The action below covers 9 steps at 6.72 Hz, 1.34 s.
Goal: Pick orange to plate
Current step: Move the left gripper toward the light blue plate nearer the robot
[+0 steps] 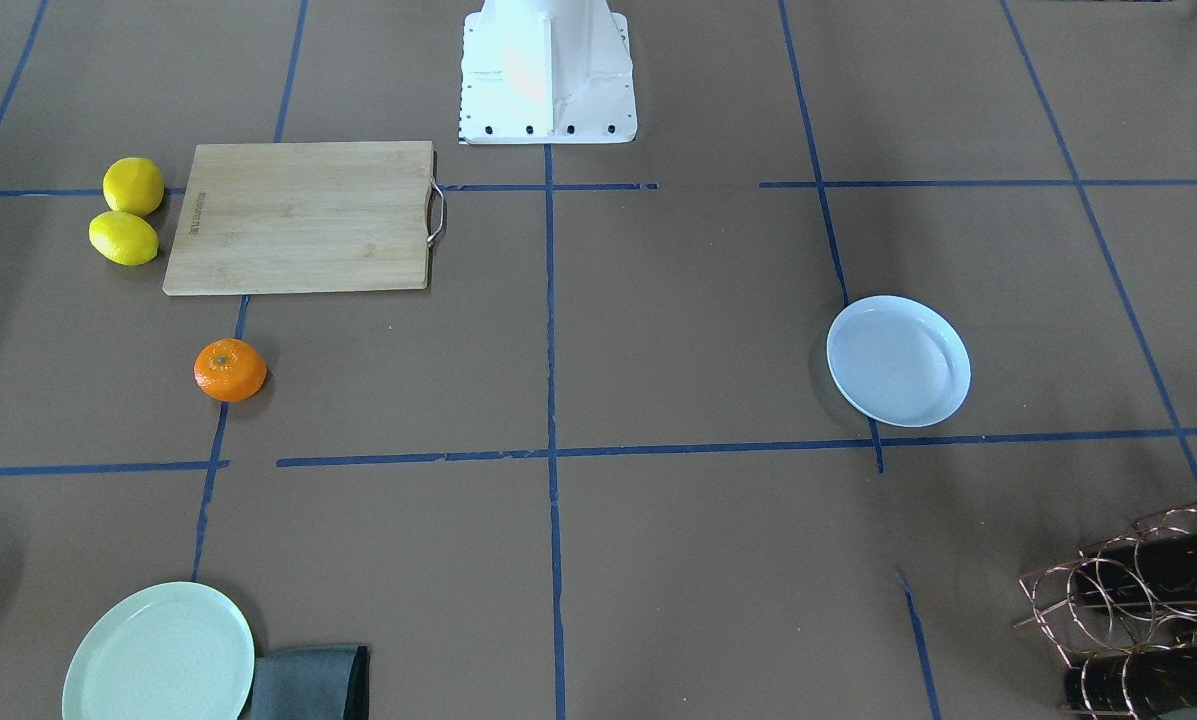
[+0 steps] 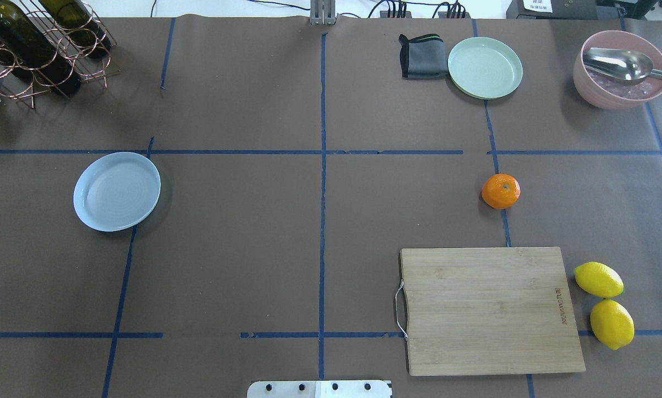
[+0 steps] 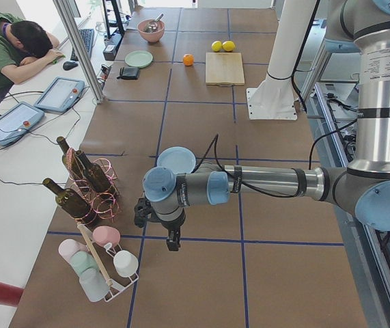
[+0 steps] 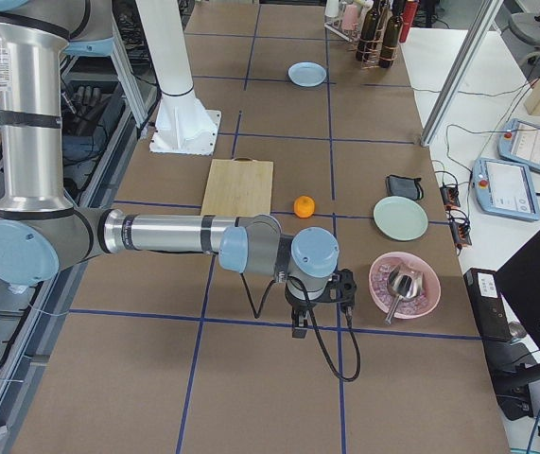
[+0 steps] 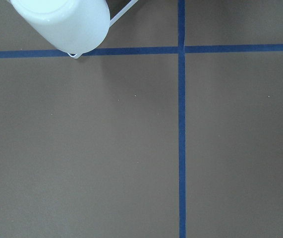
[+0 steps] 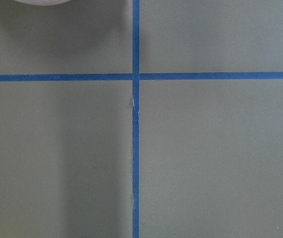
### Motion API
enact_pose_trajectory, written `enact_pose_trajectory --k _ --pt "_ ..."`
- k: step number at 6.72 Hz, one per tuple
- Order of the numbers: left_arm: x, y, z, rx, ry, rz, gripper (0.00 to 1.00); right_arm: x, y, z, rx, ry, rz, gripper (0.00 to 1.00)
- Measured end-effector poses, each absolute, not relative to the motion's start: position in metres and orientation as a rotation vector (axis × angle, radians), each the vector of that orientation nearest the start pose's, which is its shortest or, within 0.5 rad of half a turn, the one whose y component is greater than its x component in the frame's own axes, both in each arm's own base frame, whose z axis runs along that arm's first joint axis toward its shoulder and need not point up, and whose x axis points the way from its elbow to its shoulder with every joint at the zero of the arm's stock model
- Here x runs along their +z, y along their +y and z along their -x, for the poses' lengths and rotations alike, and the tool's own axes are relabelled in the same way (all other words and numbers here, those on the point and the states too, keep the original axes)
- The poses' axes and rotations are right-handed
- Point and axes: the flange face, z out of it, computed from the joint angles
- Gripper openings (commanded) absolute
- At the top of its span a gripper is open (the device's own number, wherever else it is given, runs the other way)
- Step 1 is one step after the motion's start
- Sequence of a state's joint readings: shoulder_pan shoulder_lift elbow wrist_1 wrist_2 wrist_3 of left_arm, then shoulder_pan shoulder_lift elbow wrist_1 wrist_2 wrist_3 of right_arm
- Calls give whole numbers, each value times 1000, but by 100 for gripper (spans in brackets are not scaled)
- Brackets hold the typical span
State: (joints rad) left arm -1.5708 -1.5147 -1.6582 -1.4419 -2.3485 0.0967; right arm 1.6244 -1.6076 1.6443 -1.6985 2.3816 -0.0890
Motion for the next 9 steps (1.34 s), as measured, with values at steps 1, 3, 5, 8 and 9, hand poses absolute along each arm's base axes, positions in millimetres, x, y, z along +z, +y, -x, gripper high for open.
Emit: enact_pose_trajectory --k 1,3,5,8,9 --pt "653 -462 63 56 781 51 100 650 -466 -86 4 -815 27 100" --pt "644 -470 63 72 779 24 100 647 -468 -86 2 -818 21 100" --pt "622 -490 60 119 773 -78 100 631 -473 -86 -11 -823 -11 100" --pt "592 -518 44 139 783 -169 100 580 -497 -87 -57 -815 -111 100" --pt "581 -526 38 128 791 -190 100 577 -503 -84 -62 -822 -114 100"
